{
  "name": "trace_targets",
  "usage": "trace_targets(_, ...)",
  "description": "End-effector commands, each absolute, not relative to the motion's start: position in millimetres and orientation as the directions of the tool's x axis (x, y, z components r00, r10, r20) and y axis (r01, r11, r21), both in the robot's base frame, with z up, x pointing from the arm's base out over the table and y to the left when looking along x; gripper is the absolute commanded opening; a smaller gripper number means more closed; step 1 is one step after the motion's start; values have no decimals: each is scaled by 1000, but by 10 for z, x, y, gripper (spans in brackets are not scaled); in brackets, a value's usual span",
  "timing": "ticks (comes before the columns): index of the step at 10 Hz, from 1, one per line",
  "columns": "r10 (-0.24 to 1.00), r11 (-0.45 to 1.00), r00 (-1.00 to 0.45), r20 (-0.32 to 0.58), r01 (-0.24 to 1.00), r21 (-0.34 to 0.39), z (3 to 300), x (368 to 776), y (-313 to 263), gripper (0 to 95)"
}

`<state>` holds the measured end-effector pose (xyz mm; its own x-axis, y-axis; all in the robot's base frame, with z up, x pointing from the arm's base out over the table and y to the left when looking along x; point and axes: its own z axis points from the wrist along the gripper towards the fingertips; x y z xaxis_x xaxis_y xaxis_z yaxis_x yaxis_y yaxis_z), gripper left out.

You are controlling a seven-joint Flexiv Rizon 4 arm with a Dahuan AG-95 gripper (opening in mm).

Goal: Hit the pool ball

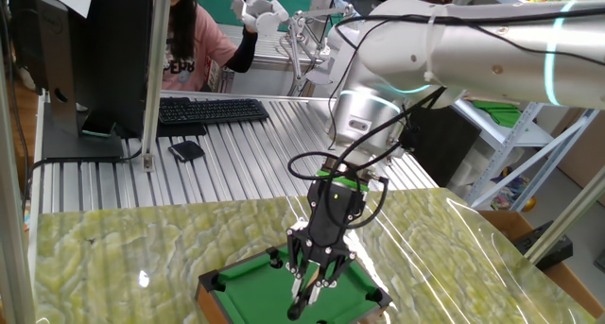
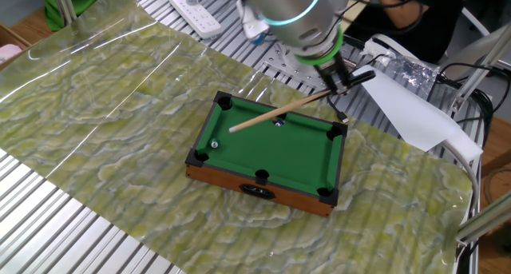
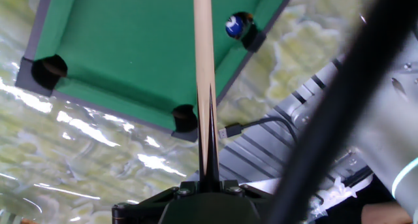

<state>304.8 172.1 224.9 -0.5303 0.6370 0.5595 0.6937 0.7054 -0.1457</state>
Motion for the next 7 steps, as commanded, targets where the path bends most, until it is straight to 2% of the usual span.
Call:
trace_targets(1, 645, 715, -555, 526, 682, -157, 2341, 2998, 1806, 0)
trace_targets(7, 660, 724, -609, 440, 672, -156, 2479, 2982, 1833, 0)
